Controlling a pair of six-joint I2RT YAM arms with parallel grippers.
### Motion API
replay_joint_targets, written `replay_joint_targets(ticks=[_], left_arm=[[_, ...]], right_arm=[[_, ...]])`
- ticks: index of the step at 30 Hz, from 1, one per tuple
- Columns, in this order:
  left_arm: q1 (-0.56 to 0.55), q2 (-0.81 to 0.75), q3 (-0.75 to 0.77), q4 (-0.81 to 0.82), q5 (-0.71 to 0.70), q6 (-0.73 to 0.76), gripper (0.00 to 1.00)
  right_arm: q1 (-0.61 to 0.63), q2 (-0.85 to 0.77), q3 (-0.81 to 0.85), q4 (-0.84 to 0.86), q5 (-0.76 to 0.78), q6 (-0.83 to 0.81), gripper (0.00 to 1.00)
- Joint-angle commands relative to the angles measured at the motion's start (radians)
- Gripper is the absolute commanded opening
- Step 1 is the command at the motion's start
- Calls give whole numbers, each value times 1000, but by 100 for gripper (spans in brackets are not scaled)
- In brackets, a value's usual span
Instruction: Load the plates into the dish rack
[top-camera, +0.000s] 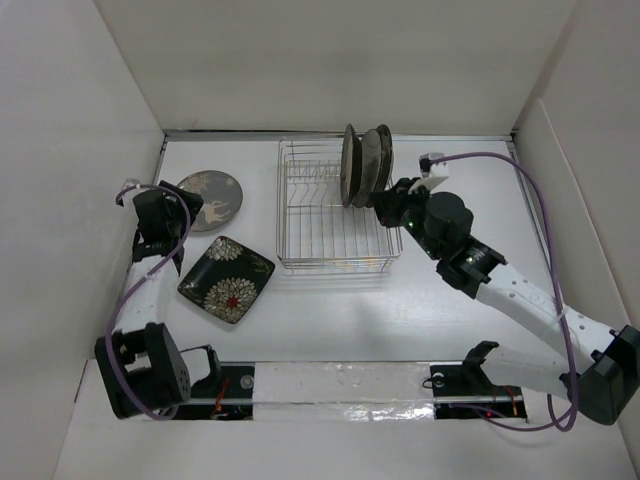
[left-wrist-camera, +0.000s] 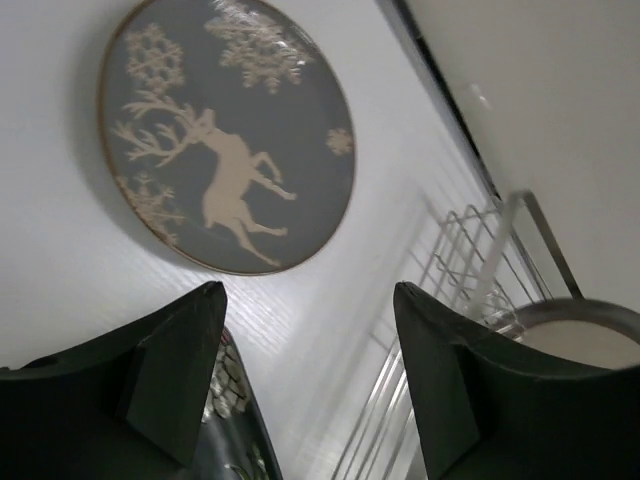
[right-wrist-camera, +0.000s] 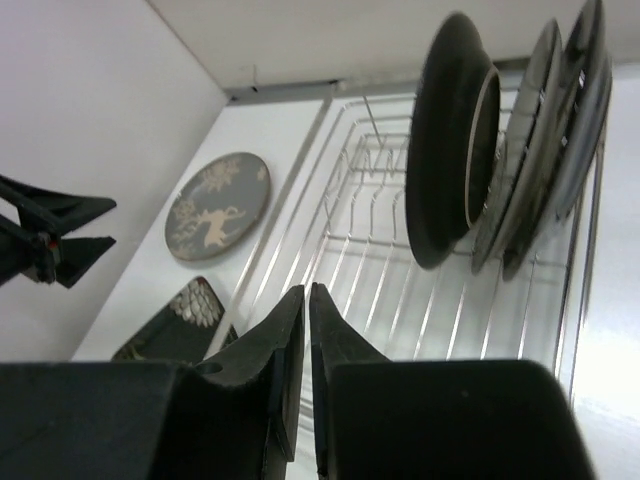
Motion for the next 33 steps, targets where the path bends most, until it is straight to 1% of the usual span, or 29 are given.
replay_joint_targets(ticks=[1, 3, 4, 5, 6, 8, 12, 17, 22, 25, 28, 29, 31, 32, 33], left_arm=[[59, 100, 25, 36, 60, -25, 68], [101, 154, 31, 39, 78, -32, 67], [113, 206, 39, 43, 85, -37, 65], [125, 228, 43, 44, 86, -44, 61], [136, 248, 48, 49, 83, -40, 60], [136, 314, 80, 38, 68, -29, 59], [136, 400, 114, 29, 46, -23, 58], [136, 495, 158, 47, 39, -32, 57], [136, 605, 197, 70, 86, -45, 52], [136, 657, 213, 70, 120, -55, 48], [136, 670, 194, 121, 141, -86, 42], [136, 671, 192, 139, 145, -95, 38], [136, 667, 180, 161, 142, -109, 34], [136, 665, 177, 179, 137, -112, 27], [136, 664, 172, 190, 132, -114, 23]], right_arm=[[9, -60, -53, 68, -6, -10, 14], [-1, -96, -85, 59, -3, -27, 16], [-12, -109, -93, 57, -3, -30, 16], [-27, -123, -102, 54, -5, -35, 16], [-37, -152, -119, 53, -3, -38, 16], [-72, -176, -134, 57, -32, -36, 18], [-130, -209, -153, 59, -112, -30, 26], [-169, -198, -185, 76, -204, -10, 27], [-179, -203, -193, 82, -215, -6, 28], [-179, -196, -206, 99, -218, -2, 28], [-189, -183, -205, 103, -224, 5, 28], [-189, -180, -205, 105, -229, 5, 28], [-189, -178, -205, 108, -232, 8, 28], [-189, -178, -205, 106, -230, 10, 27], [-189, -178, -203, 106, -227, 10, 27]])
